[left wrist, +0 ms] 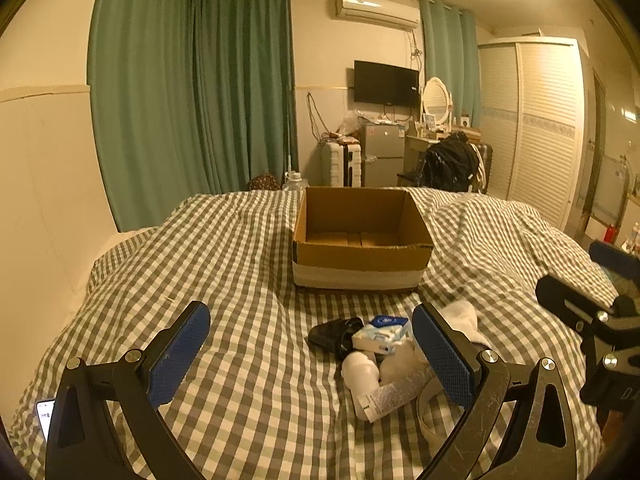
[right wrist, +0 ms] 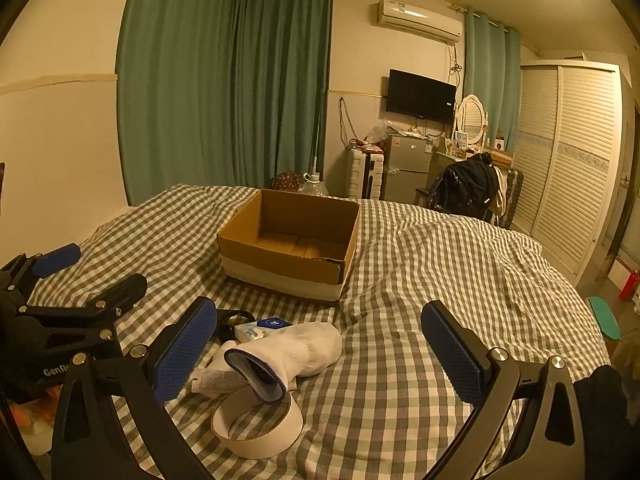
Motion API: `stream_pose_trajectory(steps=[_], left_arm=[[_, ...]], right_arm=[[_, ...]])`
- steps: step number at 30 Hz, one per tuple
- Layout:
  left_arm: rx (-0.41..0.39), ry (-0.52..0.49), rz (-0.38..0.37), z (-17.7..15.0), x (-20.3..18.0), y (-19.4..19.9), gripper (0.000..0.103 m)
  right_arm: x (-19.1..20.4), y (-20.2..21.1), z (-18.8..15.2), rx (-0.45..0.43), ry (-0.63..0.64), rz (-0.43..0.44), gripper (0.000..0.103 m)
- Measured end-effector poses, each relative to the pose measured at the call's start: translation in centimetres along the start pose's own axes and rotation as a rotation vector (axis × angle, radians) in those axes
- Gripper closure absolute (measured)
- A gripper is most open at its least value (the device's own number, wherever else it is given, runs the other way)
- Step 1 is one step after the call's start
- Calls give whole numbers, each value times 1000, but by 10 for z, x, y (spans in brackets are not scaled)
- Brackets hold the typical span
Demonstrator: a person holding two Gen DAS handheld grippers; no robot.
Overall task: Organize objects
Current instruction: 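Move both tools toward the pile of items beside the box, then grasp the beige tape roll with the right tool while the left grasps the toothpaste tube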
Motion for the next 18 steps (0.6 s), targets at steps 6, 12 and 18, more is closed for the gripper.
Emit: stream_pose_trajectory(steps=[6,12,18], left_arm=[[66,-49,4,-18,-3,-7,0],[179,-84,-5,-50,-2,-28,0],[273,-88,-2,-72,0,-51,0]], right_arm=[[4,4,-5,28,27,12,0],[12,-8,-32,133,75,51,0],[25,-42,-75,319,141,127,0]])
Point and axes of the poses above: each gripper's, at about its wrist camera, not at the fingertips, and y roughly against the way its jaws point, x to its left, z to its top, the point moved 1 cm from there along -y, roughly the way its jaws point
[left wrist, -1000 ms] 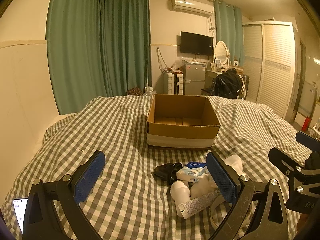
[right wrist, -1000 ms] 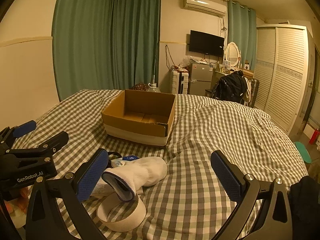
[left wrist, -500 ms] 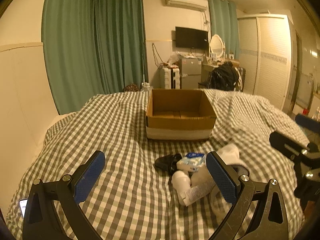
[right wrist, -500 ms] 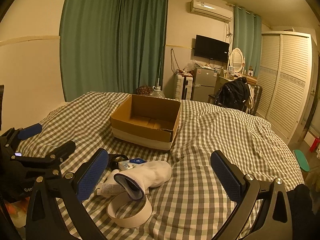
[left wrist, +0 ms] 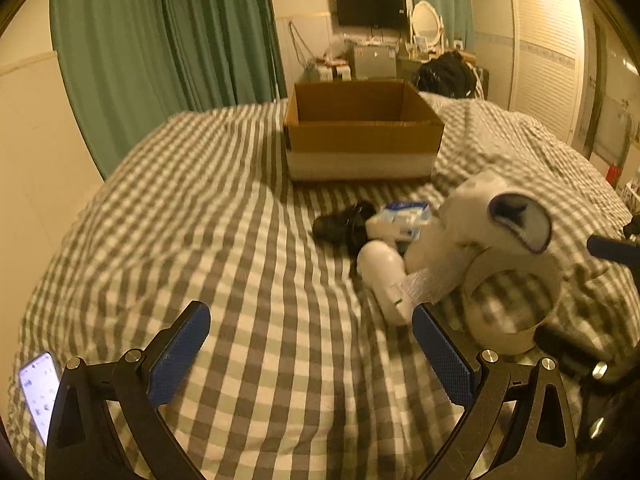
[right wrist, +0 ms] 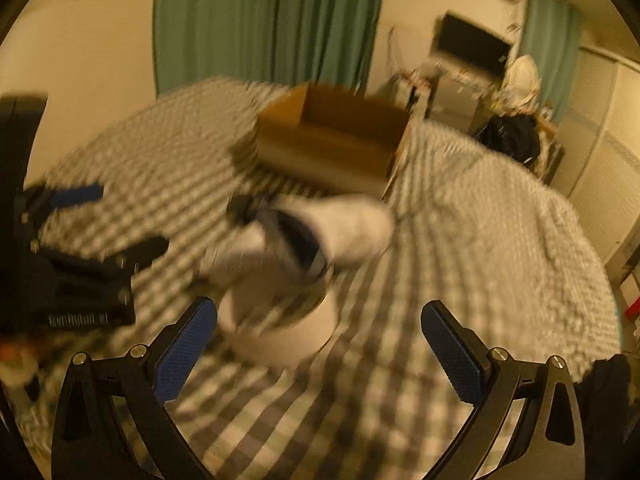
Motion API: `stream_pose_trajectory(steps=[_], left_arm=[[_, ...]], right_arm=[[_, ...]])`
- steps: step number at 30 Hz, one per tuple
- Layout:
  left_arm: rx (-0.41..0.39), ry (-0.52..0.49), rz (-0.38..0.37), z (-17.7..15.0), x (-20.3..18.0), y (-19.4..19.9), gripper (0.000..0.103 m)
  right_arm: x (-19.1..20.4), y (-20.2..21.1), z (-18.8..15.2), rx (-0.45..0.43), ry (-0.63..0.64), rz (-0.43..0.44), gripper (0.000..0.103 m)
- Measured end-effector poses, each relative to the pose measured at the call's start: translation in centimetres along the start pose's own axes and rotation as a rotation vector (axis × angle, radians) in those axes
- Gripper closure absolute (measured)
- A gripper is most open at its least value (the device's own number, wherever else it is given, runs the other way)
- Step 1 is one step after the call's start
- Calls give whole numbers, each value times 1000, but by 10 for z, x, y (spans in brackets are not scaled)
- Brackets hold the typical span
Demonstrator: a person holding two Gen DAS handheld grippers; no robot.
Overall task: Organize objects
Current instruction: 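Grasp the beige tape roll with the right tool while the left grasps the toothpaste tube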
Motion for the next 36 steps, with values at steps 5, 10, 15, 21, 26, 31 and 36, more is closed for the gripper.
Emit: stream_pose_trajectory(steps=[5,10,15,21,26,31,36], left_arm=[[45,3,-5,-3,1,-15,0],[60,27,12,-2,6,-17,0],[42,12,-12,3,-1,-13,0],[40,-85,-121,14,-42,-22,0],[64,-201,-194,23,-81,-41,9],[130,-237,-253,25,-95,-66,39],[151,-227,-303,25,-93,-63,70]], right_arm=[[13,-27,-7,61,39,53,2],[18,-53,-8,113,45,69,21],[3,-35,-4,60,-8,84,22],[-23,-5,10,-35,-49,16,22],[-53,5,11,-54,-111,-12,22],[-67,1,6,-48,-147,-9,22],[-75,0,1,-43,-174,22,22]])
Point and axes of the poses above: each gripper's, at about its wrist camera, not at the fingertips, and y roughly against the way its jaws point, x to its left, z to its top, the point moved 1 cm from there along -y, roughly the way its jaws point
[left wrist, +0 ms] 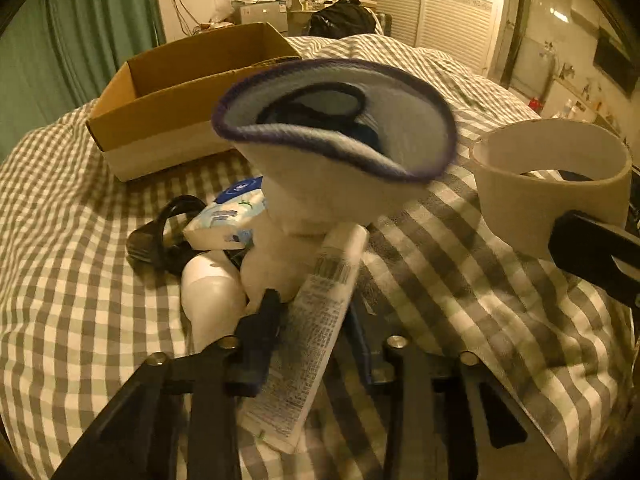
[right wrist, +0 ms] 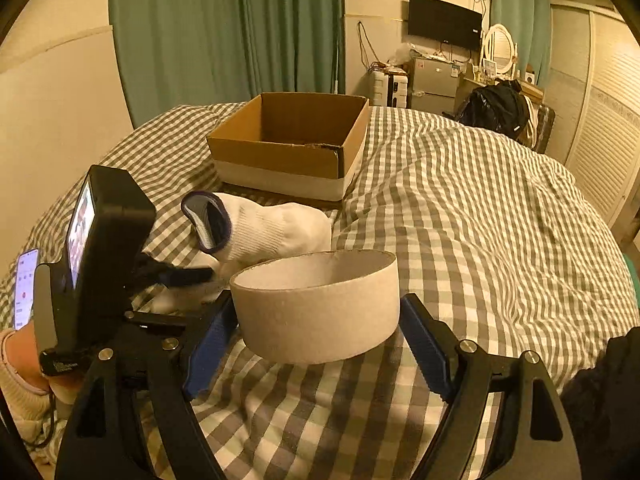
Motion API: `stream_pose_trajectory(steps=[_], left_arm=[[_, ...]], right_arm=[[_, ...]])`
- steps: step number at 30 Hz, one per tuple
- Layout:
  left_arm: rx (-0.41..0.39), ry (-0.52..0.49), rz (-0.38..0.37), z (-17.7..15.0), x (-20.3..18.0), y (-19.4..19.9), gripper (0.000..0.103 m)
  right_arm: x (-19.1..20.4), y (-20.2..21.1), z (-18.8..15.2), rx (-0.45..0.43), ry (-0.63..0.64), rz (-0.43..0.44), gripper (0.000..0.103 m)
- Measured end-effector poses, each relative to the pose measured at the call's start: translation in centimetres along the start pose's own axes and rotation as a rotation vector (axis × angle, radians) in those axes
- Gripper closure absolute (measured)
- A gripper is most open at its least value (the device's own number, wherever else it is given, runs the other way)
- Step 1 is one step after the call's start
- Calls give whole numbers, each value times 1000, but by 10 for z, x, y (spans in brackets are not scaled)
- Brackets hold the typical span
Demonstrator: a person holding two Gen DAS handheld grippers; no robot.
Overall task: Organize objects
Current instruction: 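Grasp the beige tape roll with the right tool while the left grasps the toothpaste tube, then lower the tape roll and toothpaste tube into the box and open both tools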
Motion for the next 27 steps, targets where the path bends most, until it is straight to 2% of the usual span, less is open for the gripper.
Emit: stream_pose_trajectory(steps=[4,13,17,20,24,27], left_arm=[[-5,-2,-3,-2,-1,14,80],[-61,47,16,-3,14,69,82],[-100,52,32,8,25,89,82],[-129,82,4,20,39,104,82],[-169,85,40,43,53,119,82],[-196,107,35,68,67,126,82]], right_arm=[[0,3,-1,-1,-9,-1,22],[16,27,13,-60,11,-15,22],[24,41,24,-94,33,-24,22],[30,48,37,-119,54,-27,22],[36,49,67,-148,88,-21,22],[38,46,94,-169,100,-5,22]])
Point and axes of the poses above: each gripper's, at about its wrist camera, not at the fingertips, and y roughly against the way its jaws point, x to its left, z to its top, the point moved 1 cm from there along -y, roughly the way its jaws point
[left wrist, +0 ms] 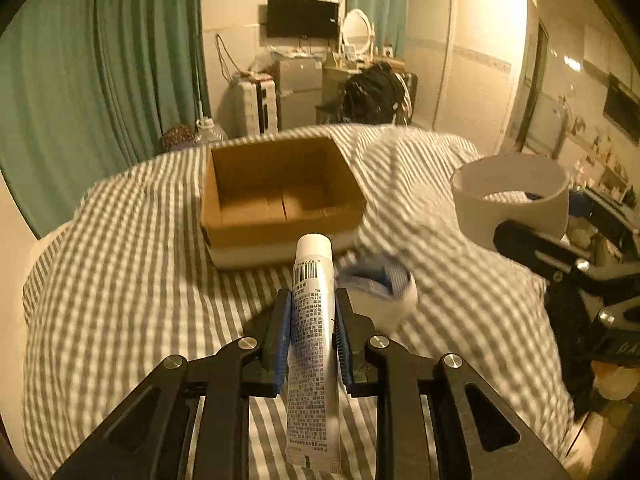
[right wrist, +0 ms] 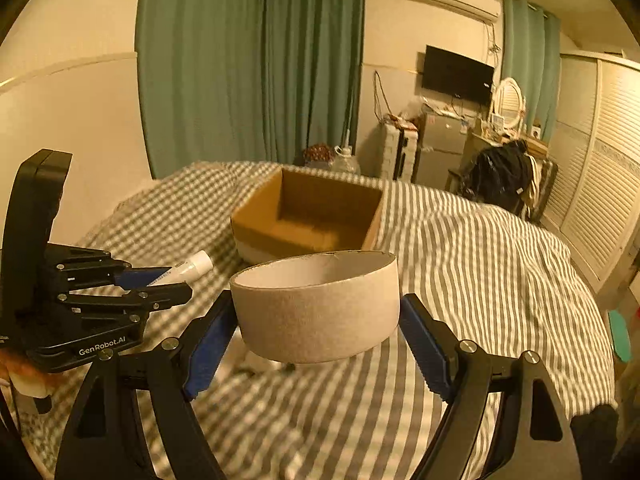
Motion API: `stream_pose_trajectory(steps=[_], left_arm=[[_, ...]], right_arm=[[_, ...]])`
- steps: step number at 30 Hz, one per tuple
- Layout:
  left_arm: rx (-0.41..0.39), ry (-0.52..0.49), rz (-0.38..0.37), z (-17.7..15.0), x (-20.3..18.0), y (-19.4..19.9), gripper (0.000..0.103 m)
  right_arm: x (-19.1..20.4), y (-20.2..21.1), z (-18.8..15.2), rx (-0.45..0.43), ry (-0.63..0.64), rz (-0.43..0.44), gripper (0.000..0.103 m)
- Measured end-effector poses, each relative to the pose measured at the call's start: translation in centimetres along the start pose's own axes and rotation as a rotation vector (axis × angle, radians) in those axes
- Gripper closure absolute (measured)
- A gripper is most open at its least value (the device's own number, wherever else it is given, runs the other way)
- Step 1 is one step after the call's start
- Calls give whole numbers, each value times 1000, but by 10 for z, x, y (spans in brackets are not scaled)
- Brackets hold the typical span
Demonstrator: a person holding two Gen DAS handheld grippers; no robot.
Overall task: Organize objects
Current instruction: 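Lower the tape roll and toothpaste tube into the box and open both tools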
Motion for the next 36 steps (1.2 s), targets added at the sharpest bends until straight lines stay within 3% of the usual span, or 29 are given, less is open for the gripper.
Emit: stream_pose_trajectory(steps=[8,16,25,36], left_arm=[[-63,15,50,81,24,-17,82],[-59,35,49,140,52,-73,82],[41,64,42,157,81,-175,82],[133,68,27,131,99,-256,82]], right_arm=[[-12,-35,70,-43,-13,17,22],[-31,-96,123,-43,-80,67,22],[-46,-199,157,21,-115,89,22],[-57,-297,140,137,-144,117,22]])
Point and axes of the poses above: each gripper's, at about its wrist camera, not at the fingertips, and y roughly against the way its jaws point, x to its left, z to its top, the point moved 1 cm from there along -y, roughly the way its jaws point
